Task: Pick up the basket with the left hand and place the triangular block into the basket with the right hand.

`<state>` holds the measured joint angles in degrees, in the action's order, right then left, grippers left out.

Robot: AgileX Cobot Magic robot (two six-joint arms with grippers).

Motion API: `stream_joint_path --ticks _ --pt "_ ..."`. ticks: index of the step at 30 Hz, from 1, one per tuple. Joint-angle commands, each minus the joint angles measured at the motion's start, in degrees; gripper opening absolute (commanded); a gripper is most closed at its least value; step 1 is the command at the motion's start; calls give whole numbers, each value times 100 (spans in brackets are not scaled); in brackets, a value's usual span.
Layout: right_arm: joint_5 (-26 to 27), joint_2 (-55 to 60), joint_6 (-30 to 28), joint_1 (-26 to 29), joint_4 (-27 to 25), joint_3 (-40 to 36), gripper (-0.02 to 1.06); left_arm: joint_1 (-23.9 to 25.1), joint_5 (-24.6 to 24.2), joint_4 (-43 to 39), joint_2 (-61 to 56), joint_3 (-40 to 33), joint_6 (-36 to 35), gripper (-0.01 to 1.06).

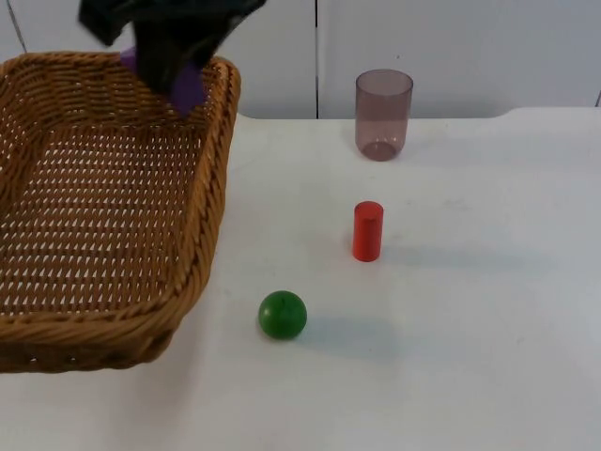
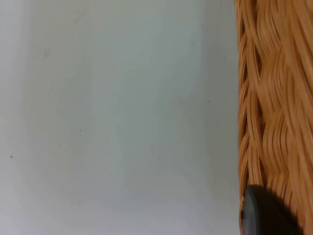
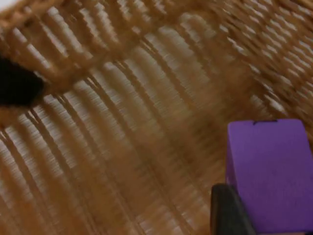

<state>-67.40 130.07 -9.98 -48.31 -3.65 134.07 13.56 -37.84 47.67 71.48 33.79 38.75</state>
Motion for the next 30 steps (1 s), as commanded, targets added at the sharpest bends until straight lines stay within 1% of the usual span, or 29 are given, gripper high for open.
stream_joint_path --ticks 1,5,6,7,8,11,12,14,15,16,17,18,20,23,25,26,30 --pt "255 205 -14 -38 -392 169 0 12 -12 119 -52 11 -7 0" --pt "370 450 -82 -38 -431 169 0 12 -12 119 -52 11 -7 0" --pt "370 498 -100 -38 -431 169 3 12 -12 119 -52 11 -7 0" --pt "370 498 -100 -38 -431 169 3 12 -12 119 -52 11 -7 0" --pt "378 521 -100 -38 -431 169 7 12 -12 119 -52 11 -7 0" --pt "422 534 -100 -38 -436 169 33 12 3 140 -52 11 -7 0" --pt "422 534 -100 -38 -436 169 33 12 3 140 -52 11 -7 0" --pt "444 508 -100 -38 -426 169 57 12 3 138 -52 11 -7 0" --pt "482 485 -100 -38 -378 169 67 12 3 138 -52 11 -7 0" --pt "521 410 -74 -25 -351 169 73 12 3 138 -52 11 -7 0" --pt "521 410 -74 -25 -351 169 73 12 3 138 -52 11 -7 0" --pt "596 284 -57 -3 -259 182 79 12 3 138 -52 11 -7 0" --pt "722 -2 -57 58 -244 182 82 12 29 138 -52 11 -7 0" --pt "736 -330 -57 144 -244 182 82 12 29 138 -52 11 -7 0" --pt "640 -690 -57 263 -244 182 82 12 27 126 -52 11 -7 0" --pt "640 -690 -57 263 -244 182 82 12 27 126 -52 11 -7 0" --pt "225 -1330 -57 547 -254 182 82 12 83 126 -52 11 -7 0"
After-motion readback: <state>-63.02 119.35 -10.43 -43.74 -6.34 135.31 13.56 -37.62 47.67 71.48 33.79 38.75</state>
